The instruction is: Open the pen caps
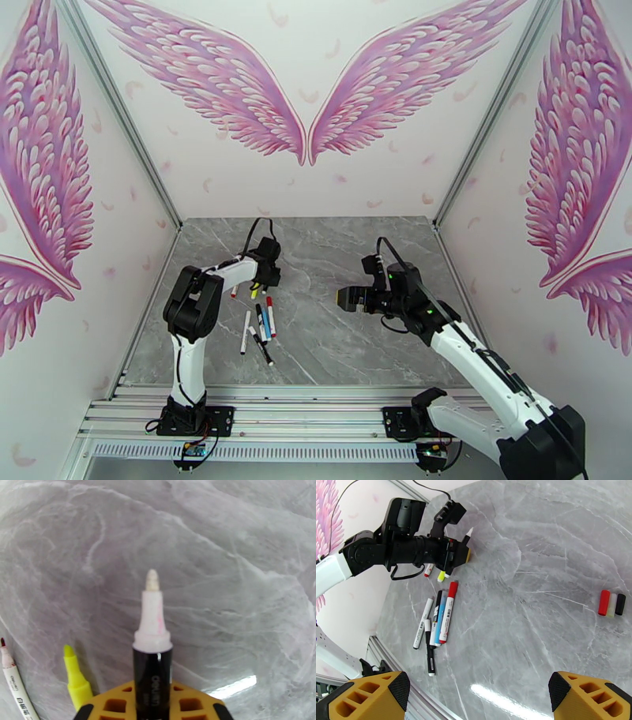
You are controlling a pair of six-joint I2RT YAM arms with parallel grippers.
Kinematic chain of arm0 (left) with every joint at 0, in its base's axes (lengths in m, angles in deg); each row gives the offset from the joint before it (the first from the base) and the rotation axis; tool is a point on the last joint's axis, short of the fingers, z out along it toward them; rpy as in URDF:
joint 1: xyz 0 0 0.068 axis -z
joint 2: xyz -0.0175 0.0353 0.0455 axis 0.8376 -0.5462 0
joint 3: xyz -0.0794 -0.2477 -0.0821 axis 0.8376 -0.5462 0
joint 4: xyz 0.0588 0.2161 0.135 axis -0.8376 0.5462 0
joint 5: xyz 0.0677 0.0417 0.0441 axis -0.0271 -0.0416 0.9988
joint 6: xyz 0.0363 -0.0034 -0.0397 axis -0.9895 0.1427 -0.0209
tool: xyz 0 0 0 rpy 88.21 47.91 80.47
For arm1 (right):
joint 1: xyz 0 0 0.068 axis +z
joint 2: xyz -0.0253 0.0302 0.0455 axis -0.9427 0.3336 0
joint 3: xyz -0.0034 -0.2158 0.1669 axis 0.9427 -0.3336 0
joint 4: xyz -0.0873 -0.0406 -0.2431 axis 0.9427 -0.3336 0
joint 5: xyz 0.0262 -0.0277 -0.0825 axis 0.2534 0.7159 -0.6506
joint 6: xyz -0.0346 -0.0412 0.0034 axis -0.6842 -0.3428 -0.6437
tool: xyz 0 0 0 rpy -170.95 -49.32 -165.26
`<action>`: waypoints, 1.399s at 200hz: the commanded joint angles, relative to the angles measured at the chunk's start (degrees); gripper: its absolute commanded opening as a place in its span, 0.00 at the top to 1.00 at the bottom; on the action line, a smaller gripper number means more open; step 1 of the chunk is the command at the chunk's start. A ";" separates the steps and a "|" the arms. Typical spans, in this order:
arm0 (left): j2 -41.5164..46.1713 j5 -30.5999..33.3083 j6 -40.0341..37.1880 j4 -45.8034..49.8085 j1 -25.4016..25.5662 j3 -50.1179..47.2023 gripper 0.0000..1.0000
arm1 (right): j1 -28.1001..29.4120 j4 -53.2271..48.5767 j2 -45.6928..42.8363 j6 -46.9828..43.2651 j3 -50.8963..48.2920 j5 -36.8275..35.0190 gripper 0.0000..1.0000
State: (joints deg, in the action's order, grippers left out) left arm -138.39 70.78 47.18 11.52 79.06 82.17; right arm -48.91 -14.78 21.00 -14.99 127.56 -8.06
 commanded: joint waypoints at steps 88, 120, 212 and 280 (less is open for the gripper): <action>-0.55 12.82 2.81 4.44 -1.52 0.15 0.90 | 0.89 0.80 -1.71 2.18 -1.36 -0.79 0.01; -0.28 14.70 3.73 5.72 -1.53 0.63 0.90 | 1.01 1.05 -1.85 2.57 -1.43 -0.81 0.01; -0.67 11.86 11.54 10.06 -1.34 2.42 0.79 | 1.43 1.66 -1.32 3.19 -1.53 -0.75 0.01; -2.34 12.63 13.54 11.63 0.13 3.83 0.64 | 1.60 0.47 -1.67 2.57 -1.34 -1.48 0.01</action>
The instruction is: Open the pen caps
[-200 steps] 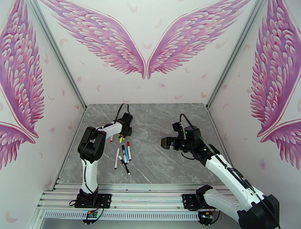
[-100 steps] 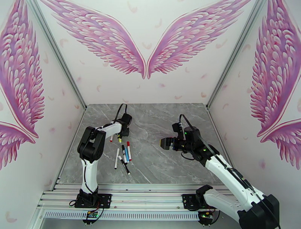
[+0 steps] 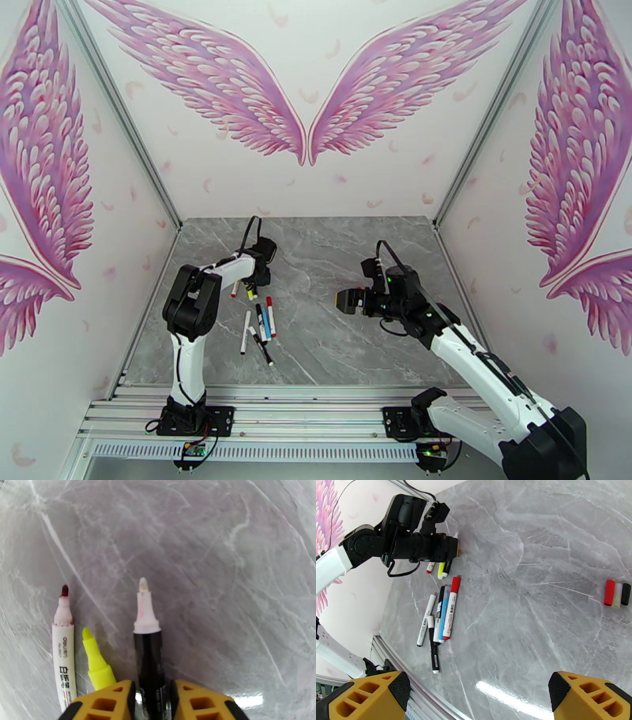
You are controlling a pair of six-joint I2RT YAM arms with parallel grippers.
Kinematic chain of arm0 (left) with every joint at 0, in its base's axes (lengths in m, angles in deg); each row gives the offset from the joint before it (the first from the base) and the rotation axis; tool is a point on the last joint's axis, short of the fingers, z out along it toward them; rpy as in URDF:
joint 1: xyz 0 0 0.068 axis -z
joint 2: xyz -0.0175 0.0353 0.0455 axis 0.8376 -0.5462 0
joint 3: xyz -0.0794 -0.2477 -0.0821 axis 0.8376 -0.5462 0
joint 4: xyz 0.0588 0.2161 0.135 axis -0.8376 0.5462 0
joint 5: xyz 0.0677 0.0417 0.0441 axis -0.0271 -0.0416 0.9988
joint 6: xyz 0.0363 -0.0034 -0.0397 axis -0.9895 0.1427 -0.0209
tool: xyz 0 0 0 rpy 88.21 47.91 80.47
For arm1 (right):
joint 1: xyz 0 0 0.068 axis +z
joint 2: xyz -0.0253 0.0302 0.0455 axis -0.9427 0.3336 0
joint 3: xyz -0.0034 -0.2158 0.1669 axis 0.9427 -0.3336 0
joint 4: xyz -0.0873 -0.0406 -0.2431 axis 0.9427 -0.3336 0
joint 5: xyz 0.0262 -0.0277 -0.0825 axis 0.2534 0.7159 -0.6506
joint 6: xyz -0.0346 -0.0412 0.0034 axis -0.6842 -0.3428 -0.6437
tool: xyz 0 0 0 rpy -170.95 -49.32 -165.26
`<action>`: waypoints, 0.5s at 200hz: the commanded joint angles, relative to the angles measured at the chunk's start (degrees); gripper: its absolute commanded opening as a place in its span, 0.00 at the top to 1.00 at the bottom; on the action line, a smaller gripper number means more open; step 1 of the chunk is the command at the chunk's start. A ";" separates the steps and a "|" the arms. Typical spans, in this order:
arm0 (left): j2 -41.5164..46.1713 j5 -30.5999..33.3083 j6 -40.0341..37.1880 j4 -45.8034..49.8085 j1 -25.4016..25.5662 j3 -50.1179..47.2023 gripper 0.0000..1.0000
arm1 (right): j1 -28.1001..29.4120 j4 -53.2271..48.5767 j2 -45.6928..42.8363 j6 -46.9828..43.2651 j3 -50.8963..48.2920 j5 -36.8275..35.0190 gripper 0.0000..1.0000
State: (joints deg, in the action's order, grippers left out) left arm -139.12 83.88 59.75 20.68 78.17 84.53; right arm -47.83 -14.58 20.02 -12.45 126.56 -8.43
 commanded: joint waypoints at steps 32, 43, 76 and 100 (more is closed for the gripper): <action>-0.79 0.66 1.28 4.66 1.57 0.98 0.65 | 0.61 0.41 -0.20 0.02 -0.27 -0.97 0.01; -0.49 0.64 1.46 5.37 1.57 0.74 0.65 | 0.61 0.44 -0.01 -0.04 -0.18 -0.95 0.01; -0.62 0.43 1.03 6.20 1.53 0.85 0.70 | 0.70 1.09 0.54 0.40 -0.27 -0.64 0.01; -1.71 -0.35 0.01 7.19 1.57 1.94 0.80 | 0.88 1.08 0.63 0.47 -0.18 -0.60 0.01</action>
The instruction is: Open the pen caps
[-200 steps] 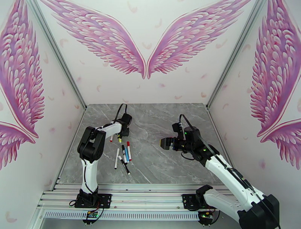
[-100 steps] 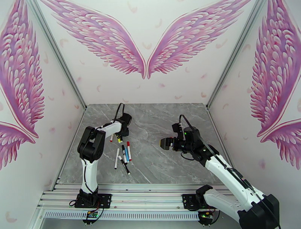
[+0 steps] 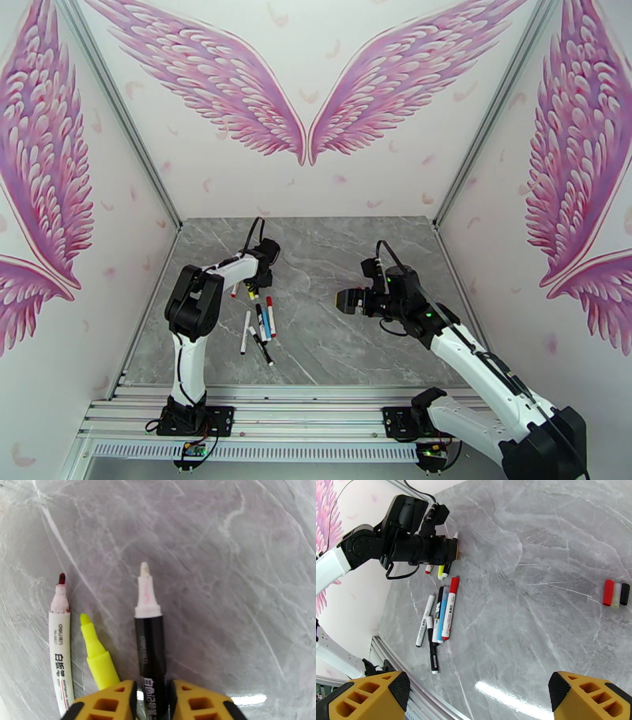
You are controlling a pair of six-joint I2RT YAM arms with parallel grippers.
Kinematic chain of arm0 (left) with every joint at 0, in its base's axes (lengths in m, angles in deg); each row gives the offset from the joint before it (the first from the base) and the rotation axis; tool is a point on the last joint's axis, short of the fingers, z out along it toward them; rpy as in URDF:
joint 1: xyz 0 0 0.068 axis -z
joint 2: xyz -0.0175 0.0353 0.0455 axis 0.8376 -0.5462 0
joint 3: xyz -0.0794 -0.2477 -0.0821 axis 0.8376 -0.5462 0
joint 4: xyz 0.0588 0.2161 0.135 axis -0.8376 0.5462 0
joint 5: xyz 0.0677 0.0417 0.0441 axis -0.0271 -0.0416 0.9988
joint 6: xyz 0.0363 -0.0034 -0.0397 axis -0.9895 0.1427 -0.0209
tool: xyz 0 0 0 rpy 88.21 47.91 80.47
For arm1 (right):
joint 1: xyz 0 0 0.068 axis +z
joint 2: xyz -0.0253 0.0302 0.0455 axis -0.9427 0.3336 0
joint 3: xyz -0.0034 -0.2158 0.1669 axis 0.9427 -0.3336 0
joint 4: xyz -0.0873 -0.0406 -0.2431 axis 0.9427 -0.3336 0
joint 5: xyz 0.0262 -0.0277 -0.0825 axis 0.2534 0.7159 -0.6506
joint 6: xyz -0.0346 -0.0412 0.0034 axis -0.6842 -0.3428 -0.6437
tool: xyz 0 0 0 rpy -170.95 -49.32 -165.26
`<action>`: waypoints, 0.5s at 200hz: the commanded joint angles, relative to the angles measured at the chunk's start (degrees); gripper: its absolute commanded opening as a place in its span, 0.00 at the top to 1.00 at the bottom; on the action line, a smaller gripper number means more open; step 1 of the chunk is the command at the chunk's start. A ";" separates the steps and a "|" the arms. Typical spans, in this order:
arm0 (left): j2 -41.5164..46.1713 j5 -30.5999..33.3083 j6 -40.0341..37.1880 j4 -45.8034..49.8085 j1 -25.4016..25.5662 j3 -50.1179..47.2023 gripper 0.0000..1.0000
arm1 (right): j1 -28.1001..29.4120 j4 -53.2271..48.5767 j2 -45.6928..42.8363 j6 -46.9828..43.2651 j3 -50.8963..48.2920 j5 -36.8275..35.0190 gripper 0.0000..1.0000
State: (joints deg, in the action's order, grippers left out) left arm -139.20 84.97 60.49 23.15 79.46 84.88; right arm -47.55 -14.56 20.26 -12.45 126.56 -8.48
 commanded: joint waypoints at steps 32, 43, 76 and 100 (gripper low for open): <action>-2.05 -0.76 -1.50 6.02 0.28 1.91 0.86 | 0.67 0.75 0.20 0.37 -0.01 -0.73 0.01; -2.05 0.10 -1.73 6.69 0.19 1.86 0.86 | 0.73 0.75 0.15 0.39 0.00 -0.77 0.01; -1.92 1.32 -2.35 8.07 -0.50 1.71 0.87 | 0.75 0.83 0.21 0.37 -0.18 -0.73 0.01; -1.27 2.53 -2.62 8.89 -0.86 1.68 0.87 | 0.77 1.08 0.02 0.64 -0.50 -0.76 0.01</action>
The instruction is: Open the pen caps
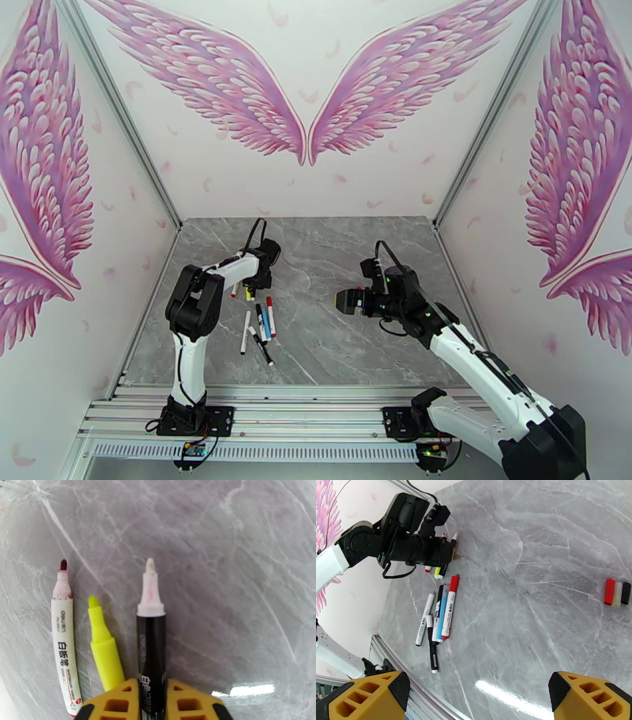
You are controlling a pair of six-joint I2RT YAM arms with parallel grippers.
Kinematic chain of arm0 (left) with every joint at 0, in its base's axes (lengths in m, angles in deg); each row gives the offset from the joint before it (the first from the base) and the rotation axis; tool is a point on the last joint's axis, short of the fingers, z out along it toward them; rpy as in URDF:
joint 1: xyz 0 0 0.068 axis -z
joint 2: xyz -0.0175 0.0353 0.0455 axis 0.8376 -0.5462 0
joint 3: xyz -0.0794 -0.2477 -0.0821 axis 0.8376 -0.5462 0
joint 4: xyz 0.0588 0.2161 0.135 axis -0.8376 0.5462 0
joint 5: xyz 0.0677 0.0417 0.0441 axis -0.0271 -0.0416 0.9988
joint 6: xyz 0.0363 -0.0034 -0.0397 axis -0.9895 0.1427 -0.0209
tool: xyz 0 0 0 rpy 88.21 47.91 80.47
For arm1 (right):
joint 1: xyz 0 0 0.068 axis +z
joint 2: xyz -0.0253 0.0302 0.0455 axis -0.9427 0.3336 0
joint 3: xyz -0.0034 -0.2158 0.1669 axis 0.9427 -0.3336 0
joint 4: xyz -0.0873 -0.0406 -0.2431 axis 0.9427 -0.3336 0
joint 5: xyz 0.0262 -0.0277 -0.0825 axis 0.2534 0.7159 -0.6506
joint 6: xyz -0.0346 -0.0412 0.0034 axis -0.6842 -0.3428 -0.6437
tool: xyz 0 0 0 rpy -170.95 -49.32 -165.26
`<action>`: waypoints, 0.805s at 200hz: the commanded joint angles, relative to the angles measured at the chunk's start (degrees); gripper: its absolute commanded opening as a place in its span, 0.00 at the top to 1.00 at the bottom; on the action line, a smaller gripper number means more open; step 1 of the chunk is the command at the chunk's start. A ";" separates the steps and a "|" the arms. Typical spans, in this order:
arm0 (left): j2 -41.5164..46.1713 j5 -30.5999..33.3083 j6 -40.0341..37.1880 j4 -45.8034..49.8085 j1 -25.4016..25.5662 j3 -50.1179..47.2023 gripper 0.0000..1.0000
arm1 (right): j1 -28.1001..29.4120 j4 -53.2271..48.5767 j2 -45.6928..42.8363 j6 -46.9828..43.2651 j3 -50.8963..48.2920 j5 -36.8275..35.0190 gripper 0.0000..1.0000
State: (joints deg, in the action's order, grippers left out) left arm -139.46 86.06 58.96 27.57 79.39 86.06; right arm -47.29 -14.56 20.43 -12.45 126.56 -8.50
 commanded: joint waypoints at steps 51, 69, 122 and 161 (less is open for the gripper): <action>-1.09 3.62 -1.61 5.29 -2.00 0.56 0.85 | 0.80 1.36 -0.31 1.01 -0.89 -0.71 0.01; -1.11 3.83 -1.80 5.12 -2.33 0.63 0.84 | 0.86 1.37 -0.41 1.10 -0.87 -0.70 0.01; -0.72 2.05 -2.18 4.77 -2.16 0.83 0.74 | 1.12 1.30 -0.40 1.21 -0.78 -0.95 0.01; 3.10 -0.92 -0.77 4.14 -0.68 -0.88 0.67 | 1.65 1.11 -0.18 1.10 -0.85 -0.81 0.01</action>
State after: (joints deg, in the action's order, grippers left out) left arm -139.44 88.40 57.34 31.11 77.53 86.12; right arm -46.50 -14.54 20.43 -12.19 126.51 -8.50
